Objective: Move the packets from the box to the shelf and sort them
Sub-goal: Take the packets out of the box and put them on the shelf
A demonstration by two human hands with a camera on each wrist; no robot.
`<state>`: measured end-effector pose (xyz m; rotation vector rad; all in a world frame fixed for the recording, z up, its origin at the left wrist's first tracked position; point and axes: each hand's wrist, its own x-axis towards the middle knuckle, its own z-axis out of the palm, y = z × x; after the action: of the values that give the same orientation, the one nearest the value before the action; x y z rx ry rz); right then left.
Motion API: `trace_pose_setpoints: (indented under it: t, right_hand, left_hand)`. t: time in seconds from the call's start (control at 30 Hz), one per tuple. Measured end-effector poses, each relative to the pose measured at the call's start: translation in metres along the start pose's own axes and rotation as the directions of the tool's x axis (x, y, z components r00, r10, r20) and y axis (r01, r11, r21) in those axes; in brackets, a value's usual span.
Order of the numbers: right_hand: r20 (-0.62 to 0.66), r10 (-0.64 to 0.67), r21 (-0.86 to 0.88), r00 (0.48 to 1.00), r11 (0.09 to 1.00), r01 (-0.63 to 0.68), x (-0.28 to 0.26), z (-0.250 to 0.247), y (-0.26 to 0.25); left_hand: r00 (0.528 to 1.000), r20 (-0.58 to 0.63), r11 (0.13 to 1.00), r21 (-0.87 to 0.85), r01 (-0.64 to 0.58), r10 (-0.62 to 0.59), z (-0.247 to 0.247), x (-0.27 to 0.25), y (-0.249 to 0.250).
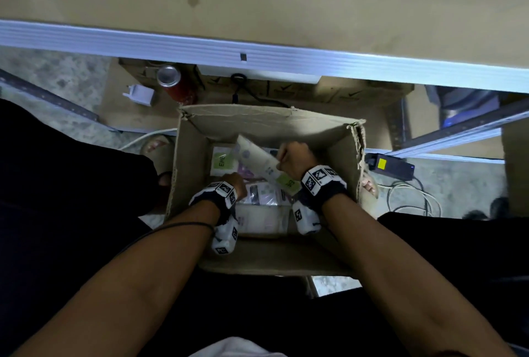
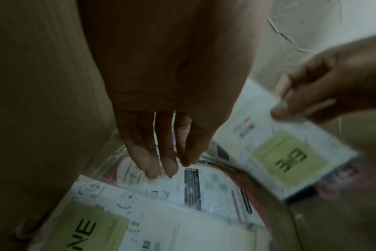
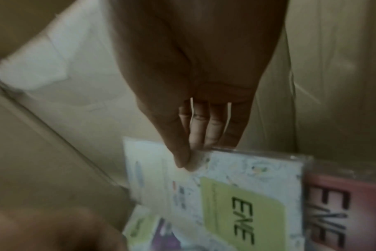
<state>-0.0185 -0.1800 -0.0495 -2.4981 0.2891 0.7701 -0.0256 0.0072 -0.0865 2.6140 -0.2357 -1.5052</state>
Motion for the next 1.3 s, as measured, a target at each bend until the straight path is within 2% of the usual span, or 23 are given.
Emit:
trace_pose_setpoints:
  t: [0.1,0.23,0.47,0.63,0.7,0.77,0.9,1.03,1.17,1.3]
  right_hand:
    - [-0.074,-0.02,0.018,0.997,1.0,0.021,-0.011,-0.014,-0.003]
    - [-0.12,-0.094,-0.029,0.988,0.995,0.091,-0.029,-0.029,-0.006]
    - [-0.082,-0.153,-0.072,0.985,0.986,0.148,-0.053,-0.059,-0.012]
    - [-0.087,-0.169,-0.016,0.982,0.986,0.168,-0.056,-0.064,-0.016]
    - [-0.082,-0.171,-0.004,0.982,0.985,0.171,-0.054,-0.062,-0.017]
    - [-0.08,-0.167,-0.008,0.983,0.986,0.167,-0.054,-0.059,-0.017]
    - [-0.094,-0.17,-0.027,0.981,0.985,0.168,-0.055,-0.06,-0.017]
    - [-0.177,-0.226,-0.063,0.958,0.974,0.219,-0.06,-0.068,-0.02]
    - [-0.235,-0.278,-0.129,0.931,0.959,0.254,-0.069,-0.079,-0.03]
    - [-0.252,-0.308,-0.198,0.917,0.944,0.263,-0.079,-0.092,-0.044]
  left_hand:
    - [0.998,0.02,0.995,0.071,-0.068,0.067,0.01,0.006,0.005]
    - [0.986,0.136,0.975,0.185,-0.124,0.099,0.027,0.011,0.004]
    - [0.978,0.155,0.927,0.327,-0.183,0.139,0.034,0.01,0.002]
    - [0.975,0.089,0.924,0.312,-0.22,0.202,0.029,0.007,0.009]
    - [0.974,0.102,0.918,0.327,-0.226,0.203,0.026,0.005,0.009]
    - [0.963,0.13,0.929,0.259,-0.263,0.237,0.024,0.004,0.008]
    - [0.953,0.092,0.946,0.125,-0.299,0.289,0.007,-0.005,0.02]
    - [0.946,0.024,0.944,0.056,-0.324,0.323,-0.011,-0.018,0.034]
    - [0.93,-0.063,0.931,0.056,-0.36,0.363,-0.029,-0.036,0.039]
    - [0.891,-0.141,0.901,0.112,-0.419,0.432,-0.045,-0.061,0.043]
